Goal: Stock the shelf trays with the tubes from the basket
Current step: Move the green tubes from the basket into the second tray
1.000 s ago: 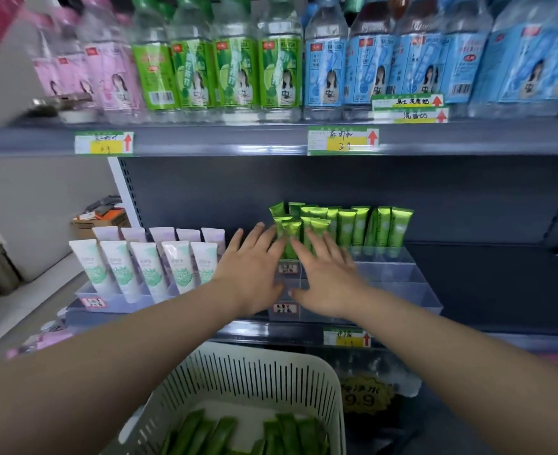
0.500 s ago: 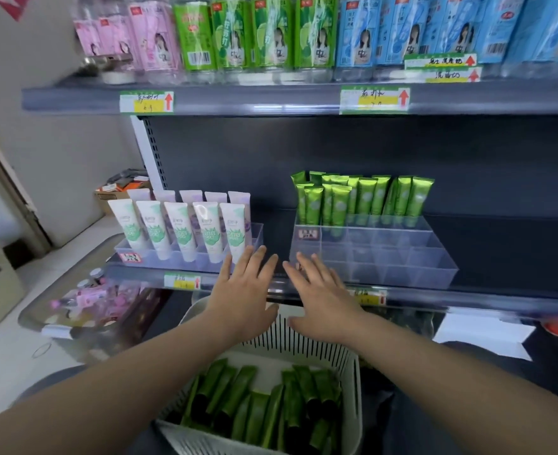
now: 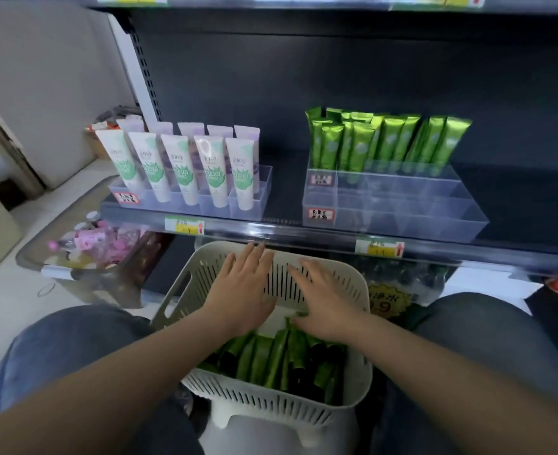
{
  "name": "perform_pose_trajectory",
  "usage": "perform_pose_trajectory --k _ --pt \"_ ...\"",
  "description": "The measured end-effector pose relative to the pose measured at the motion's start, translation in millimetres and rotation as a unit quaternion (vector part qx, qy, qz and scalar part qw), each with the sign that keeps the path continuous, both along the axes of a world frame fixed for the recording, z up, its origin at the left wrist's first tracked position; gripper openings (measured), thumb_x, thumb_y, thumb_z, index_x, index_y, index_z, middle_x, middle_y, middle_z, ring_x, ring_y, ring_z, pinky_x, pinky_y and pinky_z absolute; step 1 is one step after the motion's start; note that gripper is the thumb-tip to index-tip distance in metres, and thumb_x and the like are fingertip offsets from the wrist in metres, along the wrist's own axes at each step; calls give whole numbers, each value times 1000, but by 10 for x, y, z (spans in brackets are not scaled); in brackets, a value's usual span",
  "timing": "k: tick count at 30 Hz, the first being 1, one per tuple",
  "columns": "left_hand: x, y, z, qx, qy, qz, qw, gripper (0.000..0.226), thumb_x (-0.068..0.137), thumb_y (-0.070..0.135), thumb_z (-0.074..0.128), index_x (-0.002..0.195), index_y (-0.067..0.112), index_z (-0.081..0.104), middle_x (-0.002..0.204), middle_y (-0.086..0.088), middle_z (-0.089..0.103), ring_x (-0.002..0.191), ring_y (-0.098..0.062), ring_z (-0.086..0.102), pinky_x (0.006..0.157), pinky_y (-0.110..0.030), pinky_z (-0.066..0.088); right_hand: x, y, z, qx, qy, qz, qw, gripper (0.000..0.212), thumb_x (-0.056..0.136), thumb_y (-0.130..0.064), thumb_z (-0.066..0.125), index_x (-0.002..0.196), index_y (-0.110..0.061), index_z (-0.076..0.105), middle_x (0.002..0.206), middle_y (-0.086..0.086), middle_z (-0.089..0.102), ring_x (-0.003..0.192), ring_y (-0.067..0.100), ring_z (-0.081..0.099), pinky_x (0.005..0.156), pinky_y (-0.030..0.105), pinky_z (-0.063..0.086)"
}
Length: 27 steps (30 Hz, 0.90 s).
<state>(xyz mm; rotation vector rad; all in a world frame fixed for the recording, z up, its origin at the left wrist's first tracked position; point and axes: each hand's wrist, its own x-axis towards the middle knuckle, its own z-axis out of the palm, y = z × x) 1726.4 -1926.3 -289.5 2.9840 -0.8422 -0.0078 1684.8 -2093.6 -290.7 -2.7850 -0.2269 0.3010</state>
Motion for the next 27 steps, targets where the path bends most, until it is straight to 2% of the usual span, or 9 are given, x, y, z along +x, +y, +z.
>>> perform_pose_trajectory --k 5,7,10,13,16,19,23,27 --pt "67 101 -274 -9 45 1 999 77 92 44 45 151 14 4 159 -4 5 147 -19 0 121 -37 3 46 6 -267 2 50 -2 999 90 84 -42 64 151 -23 6 159 1 -3 147 21 -1 119 36 7" --pt "115 131 -347 -22 70 -5 997 75 92 40 48 151 14 9 158 -4 10 146 -19 7 120 -33 7 67 15 -342 5 67 -2 998 87 84 -42 64 150 -22 11 158 2 3 146 22 5 119 38 14" --pt "200 127 -398 -43 108 5 993 67 92 31 51 148 13 19 154 -5 22 143 -20 21 117 -32 19 125 23 -437 8 75 -6 997 78 82 -40 65 146 -20 24 149 2 22 137 22 23 111 43 32" --pt "308 97 -483 -32 147 37 988 57 89 27 54 141 13 34 143 -5 39 132 -22 37 110 -37 35 220 4 -559 25 100 -18 994 65 81 -36 66 137 -21 37 131 1 38 122 18 38 103 39 41" --pt "414 77 -606 -7 189 67 980 46 87 27 57 128 12 45 126 -7 49 117 -24 48 100 -39 43 308 -8 -692 32 134 -17 990 49 83 -31 65 126 -19 47 118 0 44 111 16 45 92 30 44" --pt "495 41 -724 12 221 77 972 35 88 24 55 121 11 49 119 -8 51 110 -24 50 94 -37 46 387 18 -854 22 164 -12 986 42 84 -25 62 124 -15 50 116 3 46 108 18 47 82 25 41" --pt "619 -31 -901 46 248 89 963 34 89 19 52 121 8 49 117 -11 52 106 -26 52 90 -36 48 487 60 -1092 13 199 -27 980 33 84 -24 61 113 -11 53 106 5 46 104 22 49 80 30 45" --pt "719 -88 -1117 43 277 123 952 36 90 16 51 125 7 47 120 -12 53 107 -26 53 83 -32 46 563 110 -1273 -2 208 -30 978 35 84 -23 60 115 -9 52 112 9 48 106 23 48 76 26 40"
